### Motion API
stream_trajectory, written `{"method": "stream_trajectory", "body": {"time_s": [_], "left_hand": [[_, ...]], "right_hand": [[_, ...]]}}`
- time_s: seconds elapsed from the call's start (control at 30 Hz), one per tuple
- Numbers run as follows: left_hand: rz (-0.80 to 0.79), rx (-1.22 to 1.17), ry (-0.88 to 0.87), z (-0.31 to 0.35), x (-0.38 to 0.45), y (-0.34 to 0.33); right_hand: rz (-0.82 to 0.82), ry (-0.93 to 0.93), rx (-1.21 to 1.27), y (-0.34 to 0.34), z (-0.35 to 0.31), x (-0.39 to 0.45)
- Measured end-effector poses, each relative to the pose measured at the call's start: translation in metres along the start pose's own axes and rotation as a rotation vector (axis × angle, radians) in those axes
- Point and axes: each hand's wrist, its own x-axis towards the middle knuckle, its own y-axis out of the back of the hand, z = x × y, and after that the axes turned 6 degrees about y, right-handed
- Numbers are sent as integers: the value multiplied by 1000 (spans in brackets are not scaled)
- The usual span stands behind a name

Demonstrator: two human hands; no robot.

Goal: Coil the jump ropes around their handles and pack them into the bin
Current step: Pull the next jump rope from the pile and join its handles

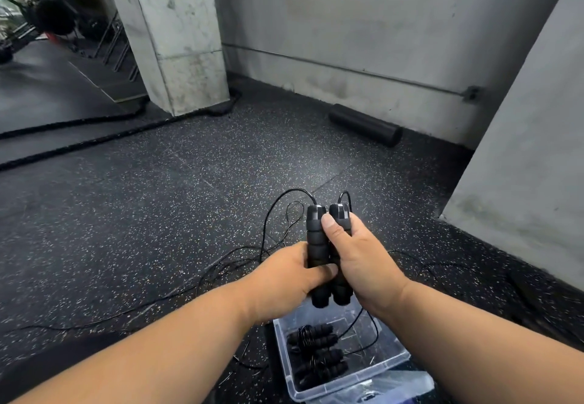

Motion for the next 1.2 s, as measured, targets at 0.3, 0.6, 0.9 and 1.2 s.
{"method": "stream_trajectory", "body": {"time_s": [0.3,0.6,0.9,1.2], "left_hand": [[-38,-57,-72,-1,-1,-5],[-5,-167,-61,-9,4,-6],[-35,-68,-57,-5,1,-8],[464,736,-21,18,-17,47]], "right_hand": [[23,-29,-64,5,-6,-12],[-172,-203,301,18,-17,-1],[-290,-86,21,27,-15,4],[-413,-90,-915,39,-30,8]]}}
